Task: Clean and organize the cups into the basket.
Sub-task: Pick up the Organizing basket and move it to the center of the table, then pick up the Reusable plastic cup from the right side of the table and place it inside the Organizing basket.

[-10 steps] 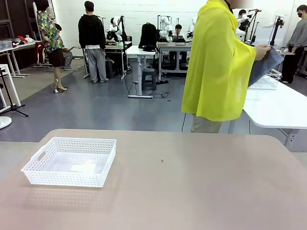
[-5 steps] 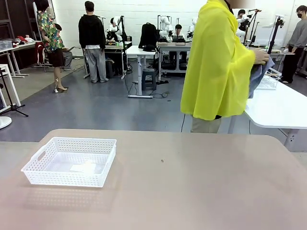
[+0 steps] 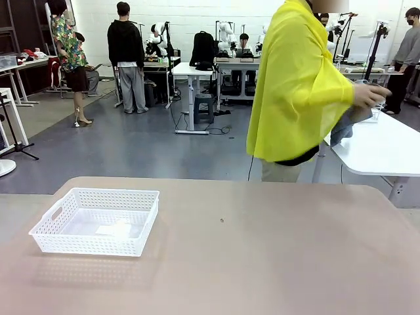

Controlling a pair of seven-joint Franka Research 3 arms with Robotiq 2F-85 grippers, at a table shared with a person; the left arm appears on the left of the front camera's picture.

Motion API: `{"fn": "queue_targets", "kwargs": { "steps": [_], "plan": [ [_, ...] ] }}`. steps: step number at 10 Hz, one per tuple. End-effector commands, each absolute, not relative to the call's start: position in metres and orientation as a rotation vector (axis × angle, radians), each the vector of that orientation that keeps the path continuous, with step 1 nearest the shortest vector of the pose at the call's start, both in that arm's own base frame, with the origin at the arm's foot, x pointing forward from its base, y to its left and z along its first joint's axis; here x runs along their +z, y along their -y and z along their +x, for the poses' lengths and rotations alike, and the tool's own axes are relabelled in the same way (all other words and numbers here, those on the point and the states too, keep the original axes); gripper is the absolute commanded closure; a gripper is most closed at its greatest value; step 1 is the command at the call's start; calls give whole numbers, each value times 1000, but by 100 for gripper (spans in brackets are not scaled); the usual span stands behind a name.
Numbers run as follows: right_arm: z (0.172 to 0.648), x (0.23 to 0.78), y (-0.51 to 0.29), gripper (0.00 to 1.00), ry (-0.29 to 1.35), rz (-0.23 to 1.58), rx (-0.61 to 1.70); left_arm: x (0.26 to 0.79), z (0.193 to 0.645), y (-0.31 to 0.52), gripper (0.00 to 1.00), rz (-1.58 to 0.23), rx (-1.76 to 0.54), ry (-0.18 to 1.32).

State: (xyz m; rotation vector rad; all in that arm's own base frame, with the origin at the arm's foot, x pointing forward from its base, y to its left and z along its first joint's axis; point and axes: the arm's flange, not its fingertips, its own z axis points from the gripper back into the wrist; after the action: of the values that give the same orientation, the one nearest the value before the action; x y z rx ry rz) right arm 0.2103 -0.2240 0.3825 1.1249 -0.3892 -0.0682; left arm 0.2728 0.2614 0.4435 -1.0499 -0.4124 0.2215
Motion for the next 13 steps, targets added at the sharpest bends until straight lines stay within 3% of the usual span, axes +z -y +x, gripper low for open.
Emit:
{"fn": "queue_targets", "kwargs": {
  "steps": [1,13],
  "plan": [
    [214,383,227,0,419,1143,-57,444,274,-263,0,-1062,213,433],
    [211,383,224,0,389,1125,-67,444,273,-261,0,-1050,221,412]
  ]
}}
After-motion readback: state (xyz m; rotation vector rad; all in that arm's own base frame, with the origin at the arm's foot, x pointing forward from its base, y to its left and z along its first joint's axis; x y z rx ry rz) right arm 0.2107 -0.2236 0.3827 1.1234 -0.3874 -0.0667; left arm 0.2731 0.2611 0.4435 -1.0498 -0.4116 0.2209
